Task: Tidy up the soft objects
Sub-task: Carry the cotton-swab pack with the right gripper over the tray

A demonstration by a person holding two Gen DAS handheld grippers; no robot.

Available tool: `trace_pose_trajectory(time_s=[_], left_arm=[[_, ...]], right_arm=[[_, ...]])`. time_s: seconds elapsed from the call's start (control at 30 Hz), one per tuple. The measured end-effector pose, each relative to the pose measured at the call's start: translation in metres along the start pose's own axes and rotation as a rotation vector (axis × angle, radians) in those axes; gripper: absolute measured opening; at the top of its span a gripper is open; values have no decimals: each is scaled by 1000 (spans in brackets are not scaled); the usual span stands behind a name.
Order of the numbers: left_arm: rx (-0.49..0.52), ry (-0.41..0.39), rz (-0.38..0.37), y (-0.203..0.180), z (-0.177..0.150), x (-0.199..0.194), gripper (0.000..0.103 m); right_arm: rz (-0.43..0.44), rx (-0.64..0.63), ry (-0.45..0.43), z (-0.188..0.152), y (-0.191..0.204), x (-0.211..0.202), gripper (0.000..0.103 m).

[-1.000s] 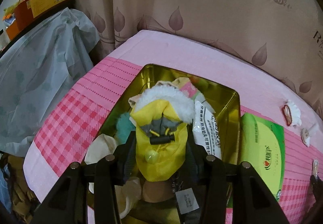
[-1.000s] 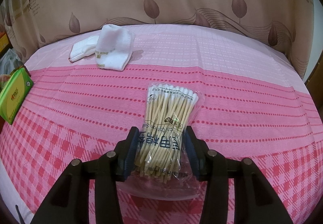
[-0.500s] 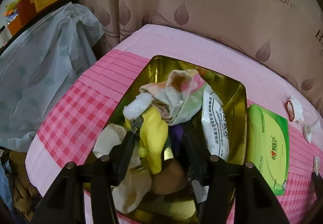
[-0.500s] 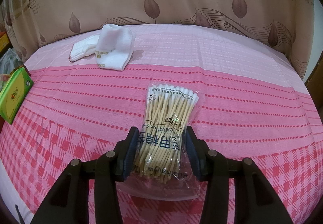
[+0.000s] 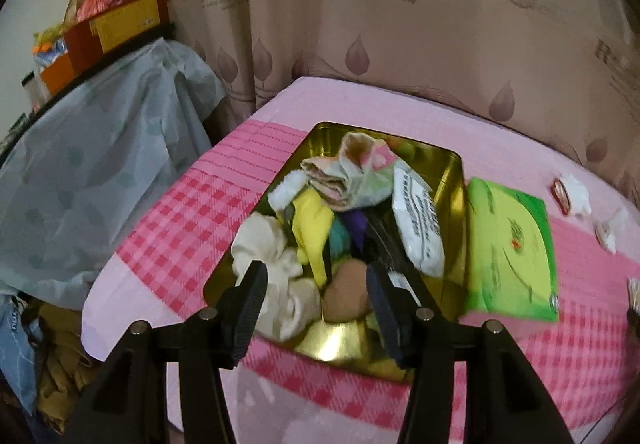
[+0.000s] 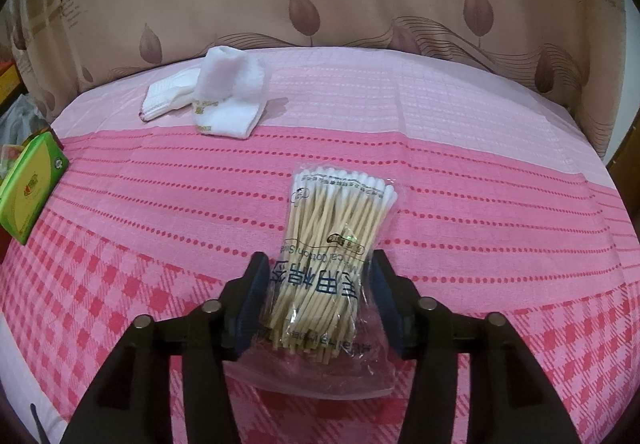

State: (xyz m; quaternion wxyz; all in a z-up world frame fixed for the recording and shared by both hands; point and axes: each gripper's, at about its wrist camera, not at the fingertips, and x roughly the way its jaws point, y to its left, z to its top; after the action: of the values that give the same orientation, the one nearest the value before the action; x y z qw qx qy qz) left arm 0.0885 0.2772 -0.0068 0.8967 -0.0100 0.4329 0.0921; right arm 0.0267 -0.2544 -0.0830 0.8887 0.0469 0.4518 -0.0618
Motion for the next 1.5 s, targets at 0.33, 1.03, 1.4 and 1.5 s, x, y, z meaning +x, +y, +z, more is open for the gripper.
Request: trace_pose_trajectory(time_s=[0.33,1.03,1.4,1.5], left_arm=[[117,-73,52,-13,-29,-32,53],[-119,-78,95,47,-27,-30,53],[-229,-33,137,71,-29,-23,53],[-226,-36,142,71,-28,-23,53]], right_arm=[[1,-20,3,-2,-2,-2,49],[-43,-43,-34,2,42,-15,28],[117,-178,-103,32,139,-45,28],[167,-226,-112,40,174,-49,28]])
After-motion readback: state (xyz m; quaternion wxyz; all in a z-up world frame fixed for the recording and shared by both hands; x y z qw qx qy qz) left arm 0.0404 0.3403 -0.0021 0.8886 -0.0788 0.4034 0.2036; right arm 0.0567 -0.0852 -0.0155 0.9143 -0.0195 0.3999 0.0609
